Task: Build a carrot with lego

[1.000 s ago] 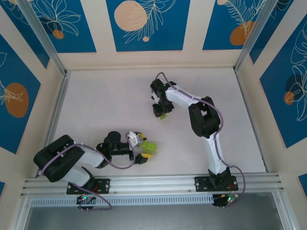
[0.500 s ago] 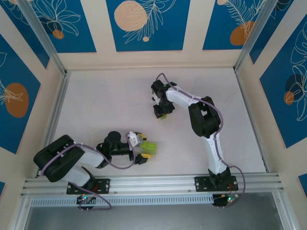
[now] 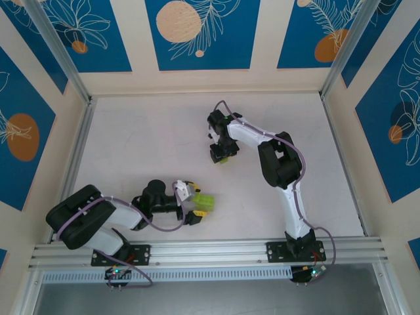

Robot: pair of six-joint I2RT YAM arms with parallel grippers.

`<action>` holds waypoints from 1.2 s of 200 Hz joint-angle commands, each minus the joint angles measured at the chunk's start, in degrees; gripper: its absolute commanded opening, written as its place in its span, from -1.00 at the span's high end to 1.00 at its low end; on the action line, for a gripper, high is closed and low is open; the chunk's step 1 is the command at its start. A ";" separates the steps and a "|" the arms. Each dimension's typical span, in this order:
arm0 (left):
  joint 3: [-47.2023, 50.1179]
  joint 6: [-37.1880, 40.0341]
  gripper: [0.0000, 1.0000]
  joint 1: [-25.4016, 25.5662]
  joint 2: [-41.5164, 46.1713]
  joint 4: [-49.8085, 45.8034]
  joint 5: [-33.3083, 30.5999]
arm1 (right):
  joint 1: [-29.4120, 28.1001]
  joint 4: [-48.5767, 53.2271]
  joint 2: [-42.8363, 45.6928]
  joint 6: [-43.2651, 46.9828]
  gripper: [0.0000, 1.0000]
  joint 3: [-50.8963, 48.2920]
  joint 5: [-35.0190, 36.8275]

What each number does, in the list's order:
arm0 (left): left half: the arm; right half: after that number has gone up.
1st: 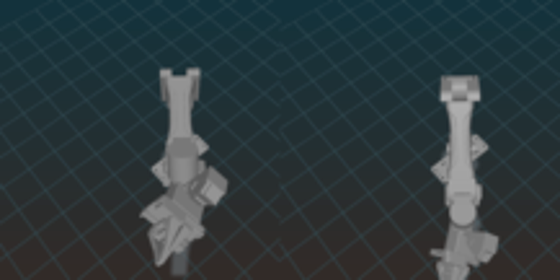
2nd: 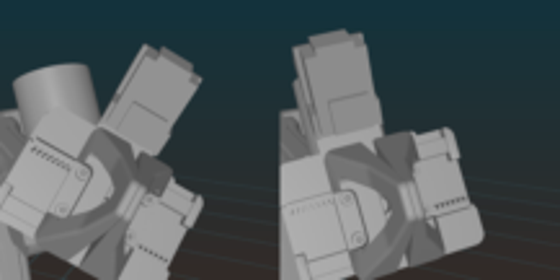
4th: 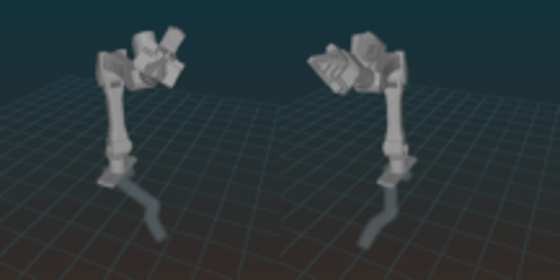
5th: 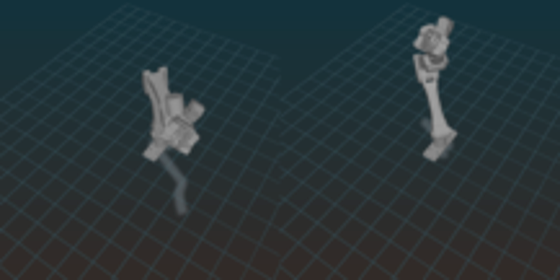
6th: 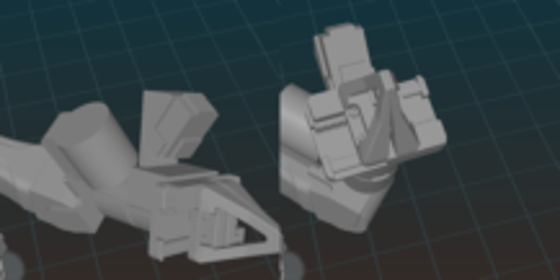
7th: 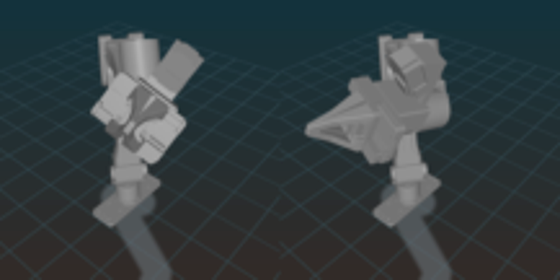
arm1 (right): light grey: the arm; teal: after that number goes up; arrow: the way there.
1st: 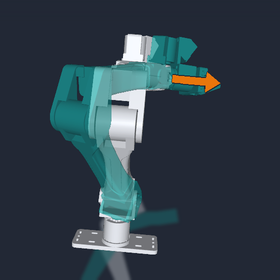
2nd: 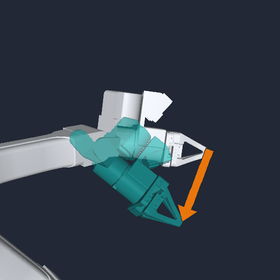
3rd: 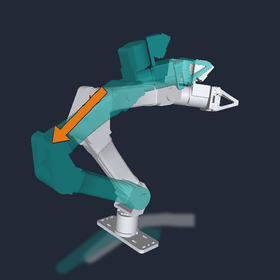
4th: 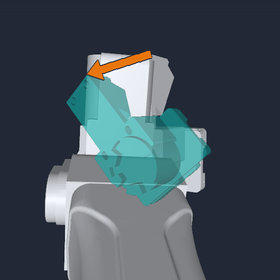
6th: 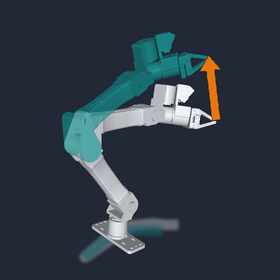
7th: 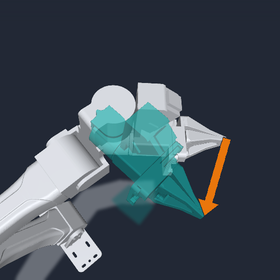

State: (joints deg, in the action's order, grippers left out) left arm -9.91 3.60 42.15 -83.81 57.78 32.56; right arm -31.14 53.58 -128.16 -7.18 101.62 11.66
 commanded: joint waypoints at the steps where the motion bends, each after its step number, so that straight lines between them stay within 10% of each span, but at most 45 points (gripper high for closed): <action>1: -1.16 1.06 -0.98 0.50 -0.40 -0.06 0.02 | 0.54 1.16 2.36 0.23 0.07 -0.99 -2.42; 240: -1.51 1.15 -0.98 0.49 -0.70 -0.69 -0.30 | 1.26 0.64 2.66 -0.28 0.19 -1.48 -4.45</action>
State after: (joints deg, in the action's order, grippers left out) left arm -10.26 3.60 42.15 -83.85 57.56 32.47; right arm -30.02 53.54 -126.87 -7.20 100.57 9.21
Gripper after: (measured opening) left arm 0.988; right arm 0.422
